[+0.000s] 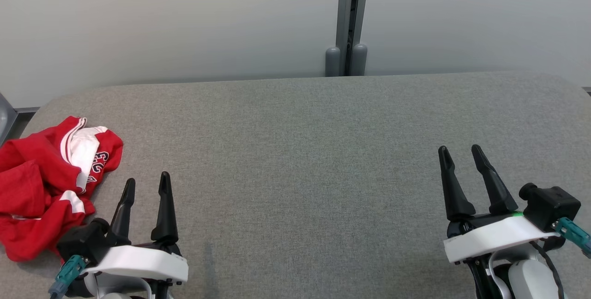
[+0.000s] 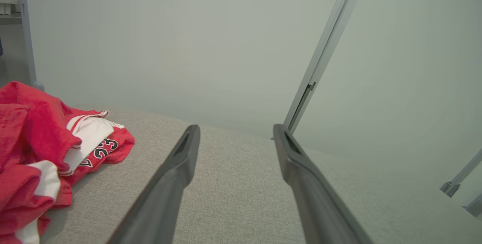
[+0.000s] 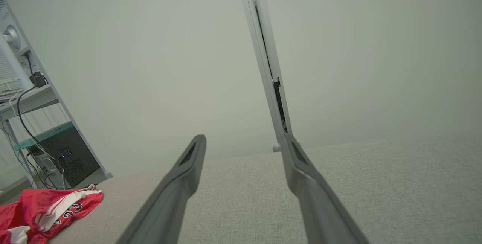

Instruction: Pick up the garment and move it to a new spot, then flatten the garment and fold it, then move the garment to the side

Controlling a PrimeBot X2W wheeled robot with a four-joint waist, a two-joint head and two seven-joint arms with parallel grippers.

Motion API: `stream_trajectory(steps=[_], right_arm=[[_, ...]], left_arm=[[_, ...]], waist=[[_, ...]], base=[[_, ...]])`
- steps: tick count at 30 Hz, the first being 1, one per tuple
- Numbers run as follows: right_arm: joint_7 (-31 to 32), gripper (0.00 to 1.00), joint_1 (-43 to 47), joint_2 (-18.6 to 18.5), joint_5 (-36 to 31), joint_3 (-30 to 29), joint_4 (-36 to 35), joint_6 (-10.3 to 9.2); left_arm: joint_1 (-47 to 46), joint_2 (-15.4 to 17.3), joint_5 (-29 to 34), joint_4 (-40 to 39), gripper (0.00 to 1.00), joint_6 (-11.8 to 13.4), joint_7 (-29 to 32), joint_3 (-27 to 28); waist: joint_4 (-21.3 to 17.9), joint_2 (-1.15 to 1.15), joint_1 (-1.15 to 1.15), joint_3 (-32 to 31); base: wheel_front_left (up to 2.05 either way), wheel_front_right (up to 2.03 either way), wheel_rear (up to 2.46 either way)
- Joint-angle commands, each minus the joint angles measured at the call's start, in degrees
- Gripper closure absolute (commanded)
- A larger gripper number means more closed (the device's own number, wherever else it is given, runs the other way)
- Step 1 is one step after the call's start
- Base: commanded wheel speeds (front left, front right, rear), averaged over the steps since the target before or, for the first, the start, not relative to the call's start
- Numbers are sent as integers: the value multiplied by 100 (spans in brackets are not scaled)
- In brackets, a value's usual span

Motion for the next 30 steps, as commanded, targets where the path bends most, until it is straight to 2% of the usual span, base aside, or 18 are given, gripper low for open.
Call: stream_trajectory(steps=[1, 30], right_arm=[[-66, 0, -74, -54, -119, 2, -27, 10], [-380, 0, -169, -70, -1365, 151, 37, 12]], left_arm=[[-100, 34, 121, -59, 0, 34, -54, -6], [-59, 45, 1313, -110, 0, 164, -367, -125]], waist=[[1, 0, 0, -1], [31, 0, 0, -2]], base=[[0, 0, 0], [0, 0, 0]])
